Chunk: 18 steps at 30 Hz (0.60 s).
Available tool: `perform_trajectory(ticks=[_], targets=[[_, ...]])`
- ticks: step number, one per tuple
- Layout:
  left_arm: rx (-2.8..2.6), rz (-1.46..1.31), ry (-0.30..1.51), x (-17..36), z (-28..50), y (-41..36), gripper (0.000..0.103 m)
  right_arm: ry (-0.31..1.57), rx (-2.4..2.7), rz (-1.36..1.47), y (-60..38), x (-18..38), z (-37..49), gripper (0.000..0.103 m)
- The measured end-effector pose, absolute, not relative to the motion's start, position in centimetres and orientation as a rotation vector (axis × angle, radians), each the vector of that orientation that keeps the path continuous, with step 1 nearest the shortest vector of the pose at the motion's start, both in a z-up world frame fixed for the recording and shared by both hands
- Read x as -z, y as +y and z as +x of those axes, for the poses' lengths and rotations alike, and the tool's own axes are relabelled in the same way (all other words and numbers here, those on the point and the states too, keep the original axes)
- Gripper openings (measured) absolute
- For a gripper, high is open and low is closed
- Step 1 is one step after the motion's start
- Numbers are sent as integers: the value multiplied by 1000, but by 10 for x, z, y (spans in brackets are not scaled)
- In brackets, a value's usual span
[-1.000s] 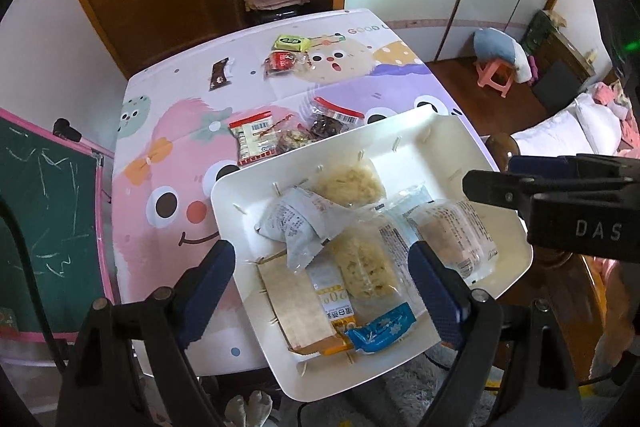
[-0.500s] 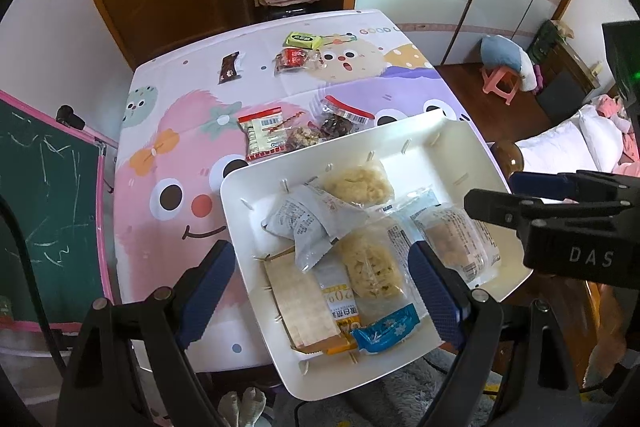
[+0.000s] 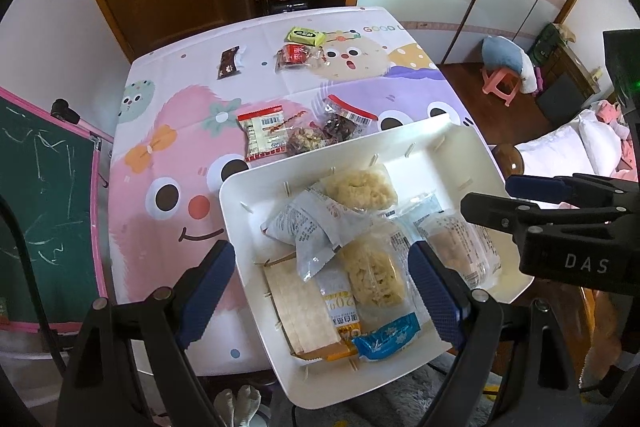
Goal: Organize snacks
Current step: 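Move both open tools back over the remaining snacks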
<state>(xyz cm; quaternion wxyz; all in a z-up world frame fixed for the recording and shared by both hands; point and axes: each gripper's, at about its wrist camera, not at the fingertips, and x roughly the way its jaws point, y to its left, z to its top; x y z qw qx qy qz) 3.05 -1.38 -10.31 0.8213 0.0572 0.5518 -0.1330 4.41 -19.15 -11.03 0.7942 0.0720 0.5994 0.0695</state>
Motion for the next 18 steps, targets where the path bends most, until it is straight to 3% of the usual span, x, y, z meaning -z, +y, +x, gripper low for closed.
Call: perform_trajectory(ticks=[18], targets=[[161, 52, 1115, 75, 111, 15, 88, 1197, -252, 23, -185, 76, 124, 64]])
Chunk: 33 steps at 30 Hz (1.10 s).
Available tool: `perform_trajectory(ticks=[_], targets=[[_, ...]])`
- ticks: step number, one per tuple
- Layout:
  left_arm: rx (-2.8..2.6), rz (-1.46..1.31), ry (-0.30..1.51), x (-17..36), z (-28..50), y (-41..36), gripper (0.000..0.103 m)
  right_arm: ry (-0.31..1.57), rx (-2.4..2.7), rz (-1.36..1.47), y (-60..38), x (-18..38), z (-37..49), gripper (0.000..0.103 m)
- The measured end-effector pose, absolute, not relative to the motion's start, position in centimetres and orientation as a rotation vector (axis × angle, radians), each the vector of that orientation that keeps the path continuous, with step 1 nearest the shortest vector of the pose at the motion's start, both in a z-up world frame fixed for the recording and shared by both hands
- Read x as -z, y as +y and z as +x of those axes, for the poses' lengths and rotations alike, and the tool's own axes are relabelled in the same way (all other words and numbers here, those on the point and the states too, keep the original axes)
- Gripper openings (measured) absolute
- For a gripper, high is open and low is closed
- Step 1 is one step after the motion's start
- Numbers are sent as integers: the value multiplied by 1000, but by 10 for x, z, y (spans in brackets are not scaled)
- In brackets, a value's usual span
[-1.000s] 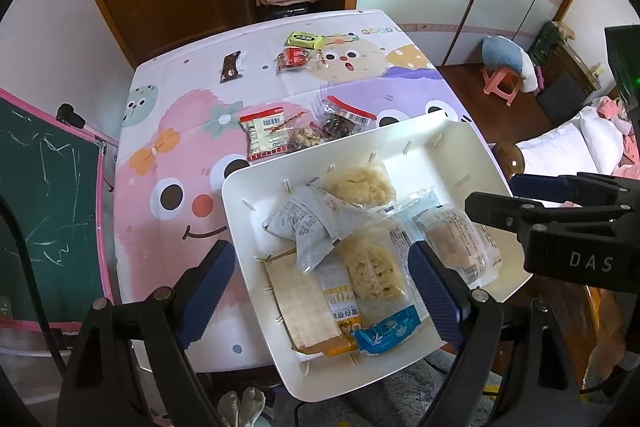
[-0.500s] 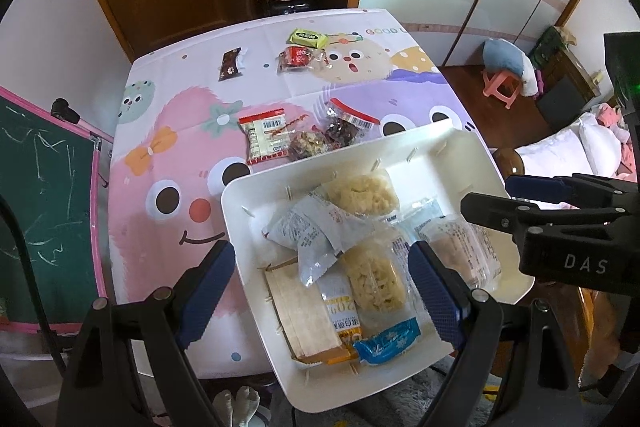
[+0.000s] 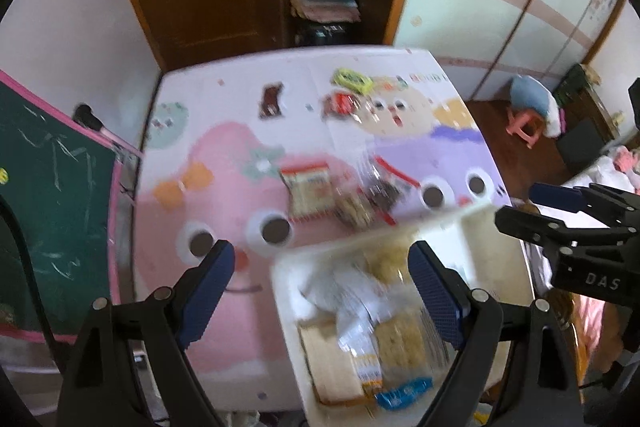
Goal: Organize snacks
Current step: 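Move both open tools back over the remaining snacks, then grasp the brown snowflake wrapper with the left tool while the right tool grasps the red-wrapped packet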
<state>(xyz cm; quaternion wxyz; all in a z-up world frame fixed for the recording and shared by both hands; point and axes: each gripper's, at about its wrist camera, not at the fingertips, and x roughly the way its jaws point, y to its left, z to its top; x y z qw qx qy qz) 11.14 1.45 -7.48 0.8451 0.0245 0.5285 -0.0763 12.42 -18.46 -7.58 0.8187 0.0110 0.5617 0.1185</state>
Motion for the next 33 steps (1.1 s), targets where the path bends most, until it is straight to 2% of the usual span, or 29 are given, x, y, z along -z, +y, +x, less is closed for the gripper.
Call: perform_trajectory(ticks=[12, 17, 21, 25, 33], targets=[[68, 102, 983, 18, 203, 23, 88, 1038, -310, -93, -190, 13, 218, 64], [44, 91, 987, 22, 266, 25, 88, 1006, -350, -91, -191, 19, 274, 64], [7, 58, 1044, 54, 319, 30, 88, 1014, -380, -155, -180, 55, 315, 64], [-22, 17, 1157, 110, 369, 39, 88, 1065, -449, -228, -161, 103, 341, 64], [-101, 52, 1315, 210, 418, 44, 88, 1137, -549, -379, -125, 199, 365, 64]])
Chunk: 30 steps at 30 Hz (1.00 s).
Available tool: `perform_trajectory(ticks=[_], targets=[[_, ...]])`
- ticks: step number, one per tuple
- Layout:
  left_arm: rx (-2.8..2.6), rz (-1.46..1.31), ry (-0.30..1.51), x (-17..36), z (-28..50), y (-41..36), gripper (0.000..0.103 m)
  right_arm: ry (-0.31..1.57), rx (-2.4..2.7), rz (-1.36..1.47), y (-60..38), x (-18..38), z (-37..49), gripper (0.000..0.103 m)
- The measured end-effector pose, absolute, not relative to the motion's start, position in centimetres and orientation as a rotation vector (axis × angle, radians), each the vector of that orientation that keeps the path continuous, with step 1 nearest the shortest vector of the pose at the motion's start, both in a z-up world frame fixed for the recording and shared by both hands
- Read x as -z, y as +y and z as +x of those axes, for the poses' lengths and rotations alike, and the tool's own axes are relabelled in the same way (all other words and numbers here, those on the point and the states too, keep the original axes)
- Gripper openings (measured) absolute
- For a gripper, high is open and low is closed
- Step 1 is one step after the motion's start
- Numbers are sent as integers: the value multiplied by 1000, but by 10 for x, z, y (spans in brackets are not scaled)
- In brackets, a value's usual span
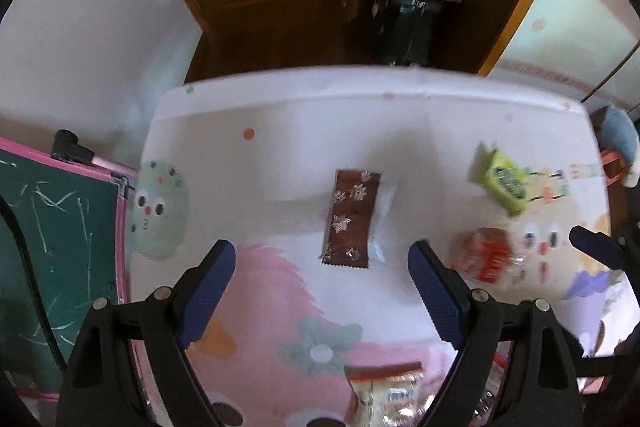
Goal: Organize snacks
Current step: 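Grasp the brown snowflake wrapper with the left tool while the right tool grasps the red-wrapped packet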
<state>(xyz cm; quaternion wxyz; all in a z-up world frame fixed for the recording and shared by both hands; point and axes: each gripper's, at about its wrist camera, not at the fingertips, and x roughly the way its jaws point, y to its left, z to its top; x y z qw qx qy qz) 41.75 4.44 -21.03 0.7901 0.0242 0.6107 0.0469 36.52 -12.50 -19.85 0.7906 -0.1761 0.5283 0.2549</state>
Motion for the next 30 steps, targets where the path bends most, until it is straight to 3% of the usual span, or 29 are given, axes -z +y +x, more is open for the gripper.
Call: perform_trajectory(ticks=[9, 12, 14, 16, 19, 30], targets=[[-116, 8, 1375, 266, 444, 39, 87, 1158, -624, -484, -105, 245, 370, 64], [-105, -2, 1395, 278, 447, 34, 75, 1150, -624, -521, -102, 255, 366, 64], [-90, -26, 1417, 287, 447, 31, 58, 1146, -625, -513, -102, 258, 366, 64], [-84, -51, 1430, 293, 447, 31, 49, 1149, -640, -486, -104, 259, 366, 54], [-83, -84, 1410, 292, 445, 33, 36, 1145, -643, -482, -106, 258, 363, 53], [-39, -37, 1378, 271, 414, 28, 29, 1171, -666, -355, -135, 233, 356, 46]])
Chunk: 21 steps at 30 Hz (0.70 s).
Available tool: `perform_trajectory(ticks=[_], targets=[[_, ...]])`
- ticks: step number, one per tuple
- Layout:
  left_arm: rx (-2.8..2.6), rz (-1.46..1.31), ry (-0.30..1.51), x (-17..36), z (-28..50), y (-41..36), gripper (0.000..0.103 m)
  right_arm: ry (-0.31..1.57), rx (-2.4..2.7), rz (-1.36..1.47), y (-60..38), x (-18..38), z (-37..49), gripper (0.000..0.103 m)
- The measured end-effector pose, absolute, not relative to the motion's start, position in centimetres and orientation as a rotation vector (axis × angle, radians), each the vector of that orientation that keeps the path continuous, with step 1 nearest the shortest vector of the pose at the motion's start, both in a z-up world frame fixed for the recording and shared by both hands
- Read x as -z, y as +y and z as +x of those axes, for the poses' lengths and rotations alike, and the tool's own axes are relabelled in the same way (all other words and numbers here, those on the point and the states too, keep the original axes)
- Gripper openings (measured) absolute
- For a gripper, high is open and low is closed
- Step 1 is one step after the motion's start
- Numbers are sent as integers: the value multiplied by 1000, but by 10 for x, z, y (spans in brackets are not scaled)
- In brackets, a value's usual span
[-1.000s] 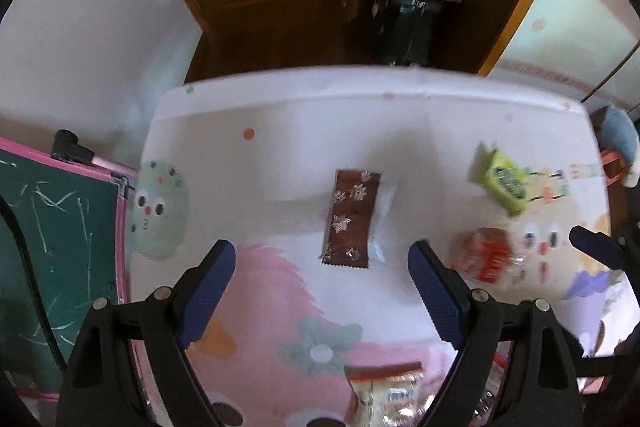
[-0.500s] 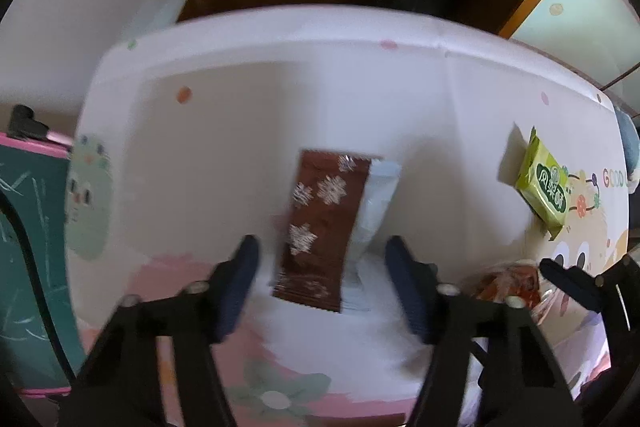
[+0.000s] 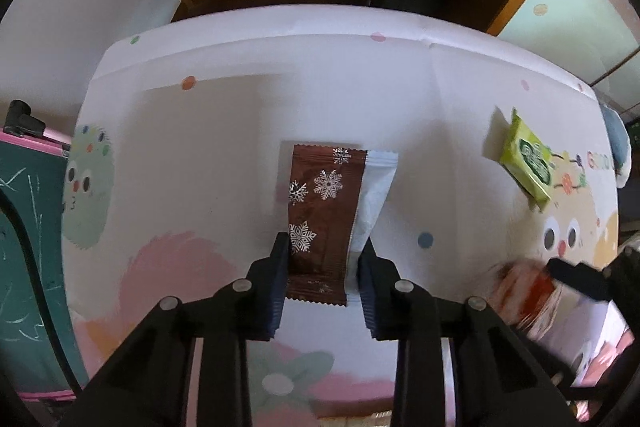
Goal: Organize snacks
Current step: 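Grasp the brown snowflake wrapper with the left tool while the right tool grasps the red-wrapped packet, then carry both packets over the white tray and open both tools to release them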
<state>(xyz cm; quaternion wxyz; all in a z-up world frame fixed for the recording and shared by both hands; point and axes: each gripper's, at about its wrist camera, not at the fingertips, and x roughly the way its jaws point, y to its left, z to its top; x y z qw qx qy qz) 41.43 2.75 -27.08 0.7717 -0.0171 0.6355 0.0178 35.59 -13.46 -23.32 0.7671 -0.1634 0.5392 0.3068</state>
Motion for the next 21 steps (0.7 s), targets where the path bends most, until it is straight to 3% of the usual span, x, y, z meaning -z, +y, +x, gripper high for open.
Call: perform_trajectory(ticks=[11, 21], targets=[[48, -41, 1275, 180, 353, 43, 29, 1138, -610, -190, -173, 169, 330, 44], [146, -15, 1155, 82, 258, 46, 29, 1015, -569, -115, -192, 82, 247, 44]])
